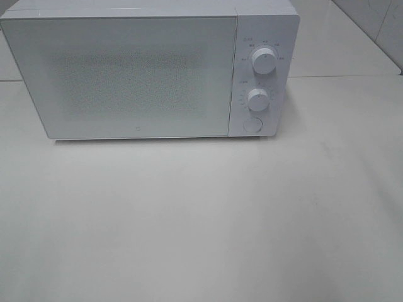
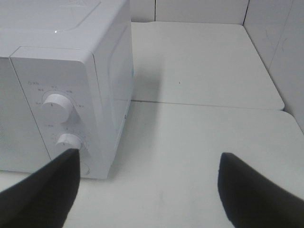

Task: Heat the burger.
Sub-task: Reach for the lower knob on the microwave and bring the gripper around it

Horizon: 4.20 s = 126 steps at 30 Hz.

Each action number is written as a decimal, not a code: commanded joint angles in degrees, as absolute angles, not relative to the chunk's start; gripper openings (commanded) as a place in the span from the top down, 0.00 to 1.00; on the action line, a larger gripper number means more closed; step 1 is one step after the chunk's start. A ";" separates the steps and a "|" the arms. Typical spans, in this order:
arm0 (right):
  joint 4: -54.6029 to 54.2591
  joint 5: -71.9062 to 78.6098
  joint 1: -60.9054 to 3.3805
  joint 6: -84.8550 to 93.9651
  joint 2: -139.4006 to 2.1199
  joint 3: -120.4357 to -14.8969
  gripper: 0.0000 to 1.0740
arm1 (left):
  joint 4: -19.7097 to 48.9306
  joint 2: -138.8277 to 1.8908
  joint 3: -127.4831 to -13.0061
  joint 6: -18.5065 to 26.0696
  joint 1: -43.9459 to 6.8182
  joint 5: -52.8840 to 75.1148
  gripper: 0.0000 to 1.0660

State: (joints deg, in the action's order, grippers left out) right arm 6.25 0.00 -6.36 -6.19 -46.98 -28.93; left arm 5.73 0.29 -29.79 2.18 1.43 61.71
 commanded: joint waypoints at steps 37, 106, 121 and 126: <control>-35.87 66.81 -34.32 19.31 -84.80 -14.78 0.30 | 5.73 1.55 -29.74 2.06 1.32 61.31 0.06; -39.94 65.83 -37.93 17.25 -118.95 -46.12 0.30 | 5.73 1.20 -29.74 2.01 1.32 61.31 0.06; -37.70 65.60 -36.67 16.73 -120.26 -47.33 0.30 | 5.73 1.20 -29.74 2.01 1.32 61.31 0.06; -37.59 65.60 -36.73 16.73 -120.61 -47.67 0.30 | 5.73 1.20 -29.74 2.01 1.32 61.31 0.06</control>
State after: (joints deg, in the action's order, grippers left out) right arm -38.73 65.43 -36.78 16.96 -120.66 -46.70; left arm 5.73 0.29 -29.79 2.18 1.43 61.71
